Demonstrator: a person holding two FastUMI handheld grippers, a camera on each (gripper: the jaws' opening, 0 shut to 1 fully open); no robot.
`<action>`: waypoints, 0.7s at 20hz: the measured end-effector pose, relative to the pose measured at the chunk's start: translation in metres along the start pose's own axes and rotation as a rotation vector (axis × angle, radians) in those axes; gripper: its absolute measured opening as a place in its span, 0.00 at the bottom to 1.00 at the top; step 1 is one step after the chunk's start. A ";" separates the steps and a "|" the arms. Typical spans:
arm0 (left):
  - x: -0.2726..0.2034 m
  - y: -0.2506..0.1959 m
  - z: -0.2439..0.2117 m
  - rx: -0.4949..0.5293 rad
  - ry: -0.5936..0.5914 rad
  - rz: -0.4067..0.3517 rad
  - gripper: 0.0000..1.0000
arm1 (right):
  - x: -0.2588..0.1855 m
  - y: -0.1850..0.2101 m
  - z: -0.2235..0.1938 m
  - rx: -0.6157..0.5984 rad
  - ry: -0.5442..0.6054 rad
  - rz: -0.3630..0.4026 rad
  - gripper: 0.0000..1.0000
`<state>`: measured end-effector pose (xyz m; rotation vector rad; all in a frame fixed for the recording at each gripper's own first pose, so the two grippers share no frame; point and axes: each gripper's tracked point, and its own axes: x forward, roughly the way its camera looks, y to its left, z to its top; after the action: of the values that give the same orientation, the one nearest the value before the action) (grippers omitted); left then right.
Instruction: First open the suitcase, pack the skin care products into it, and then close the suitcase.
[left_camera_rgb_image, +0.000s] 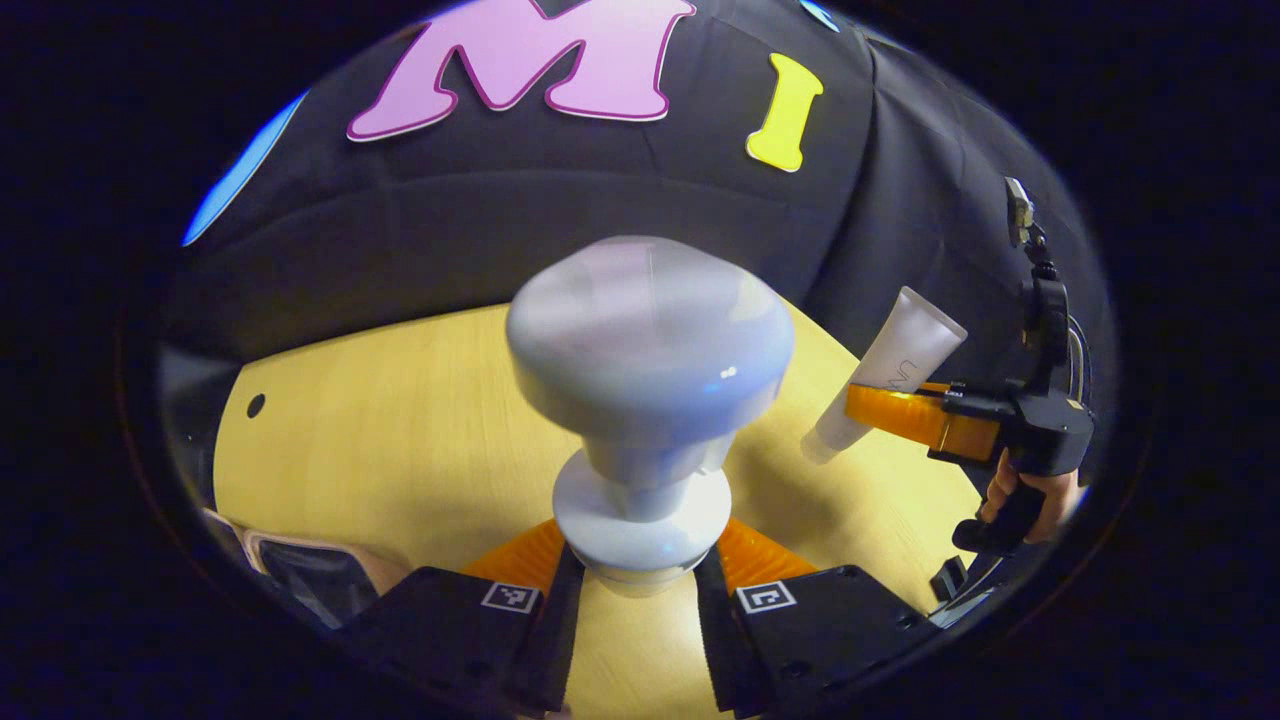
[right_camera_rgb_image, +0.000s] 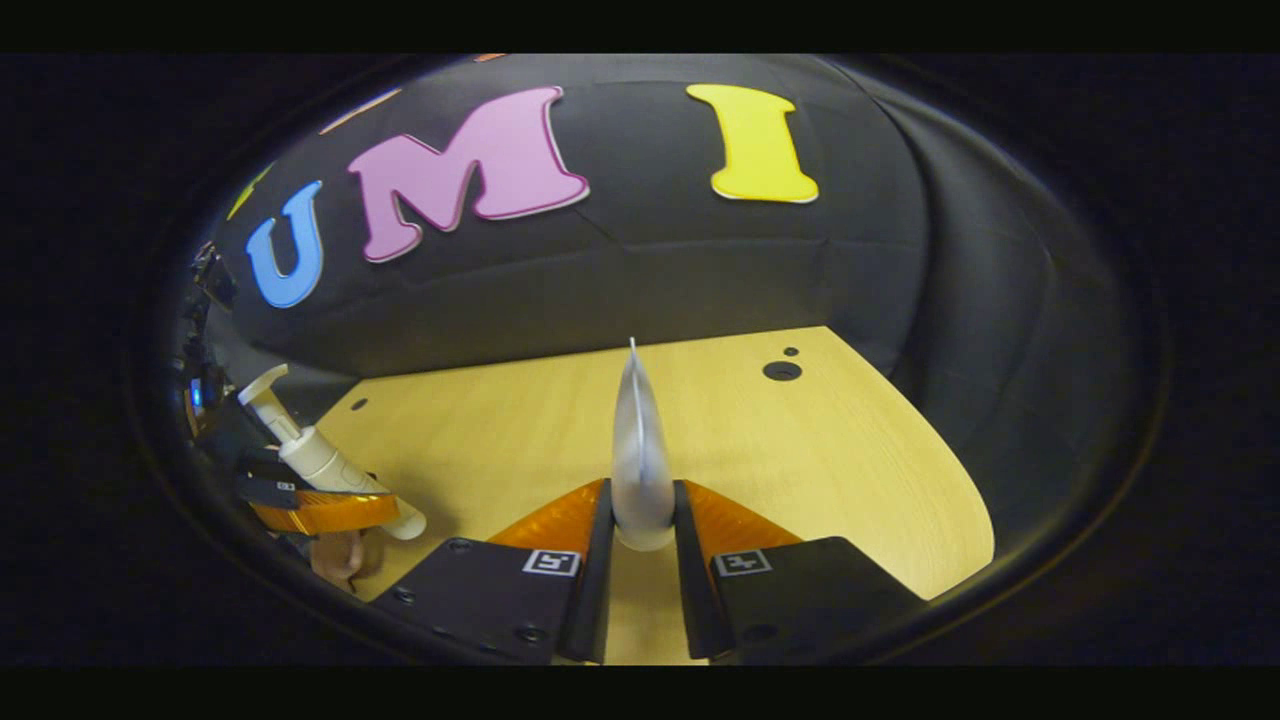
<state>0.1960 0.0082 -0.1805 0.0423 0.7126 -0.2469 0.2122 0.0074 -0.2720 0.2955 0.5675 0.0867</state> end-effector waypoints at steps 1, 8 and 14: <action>-0.023 0.010 -0.003 -0.004 0.012 0.020 0.57 | -0.010 0.014 0.002 -0.008 -0.011 0.015 0.34; -0.144 0.110 -0.079 -0.059 0.145 0.129 0.57 | -0.065 0.138 0.000 -0.064 -0.053 0.182 0.34; -0.171 0.152 -0.149 -0.146 0.327 0.102 0.57 | -0.099 0.241 -0.021 -0.072 -0.023 0.333 0.34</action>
<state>0.0119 0.2094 -0.1882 -0.0213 1.0488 -0.0895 0.1174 0.2262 -0.1657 0.3186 0.4868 0.4244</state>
